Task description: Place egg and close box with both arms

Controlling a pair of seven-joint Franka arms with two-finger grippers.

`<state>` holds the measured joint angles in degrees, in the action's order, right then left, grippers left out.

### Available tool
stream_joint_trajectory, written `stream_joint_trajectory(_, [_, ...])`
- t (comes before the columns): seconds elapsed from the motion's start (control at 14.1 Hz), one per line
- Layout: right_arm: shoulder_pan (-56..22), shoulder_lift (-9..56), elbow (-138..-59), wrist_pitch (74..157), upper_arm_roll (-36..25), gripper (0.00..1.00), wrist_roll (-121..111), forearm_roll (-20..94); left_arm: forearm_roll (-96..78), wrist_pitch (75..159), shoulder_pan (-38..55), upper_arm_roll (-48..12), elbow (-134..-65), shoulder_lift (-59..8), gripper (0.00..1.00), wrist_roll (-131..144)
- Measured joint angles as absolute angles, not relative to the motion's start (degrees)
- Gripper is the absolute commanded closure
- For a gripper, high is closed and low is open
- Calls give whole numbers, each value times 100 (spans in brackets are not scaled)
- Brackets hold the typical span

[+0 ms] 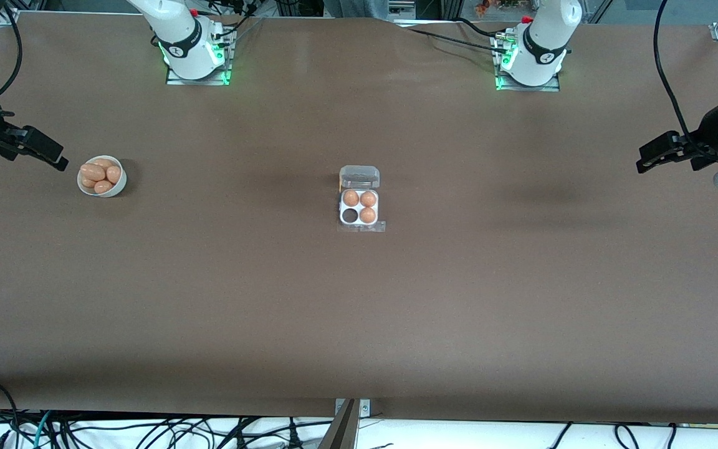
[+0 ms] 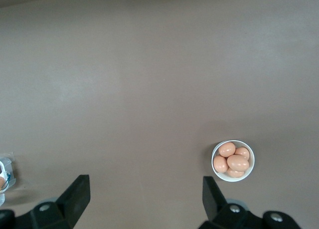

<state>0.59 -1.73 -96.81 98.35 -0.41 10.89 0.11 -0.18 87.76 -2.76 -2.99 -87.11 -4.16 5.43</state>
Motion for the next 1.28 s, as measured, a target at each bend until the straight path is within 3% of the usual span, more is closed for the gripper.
stream_joint_trajectory(0.64, [68, -137, -9690, 9822, -102, 0, 780, 11, -18, 8776, -276, -299, -8711, -416, 0, 543])
stream_joint_trajectory(1.28, [178, 905, -9808, 9491, -1318, 0, -1887, 14, -18, 8776, -279, -295, -8709, -416, 0, 543])
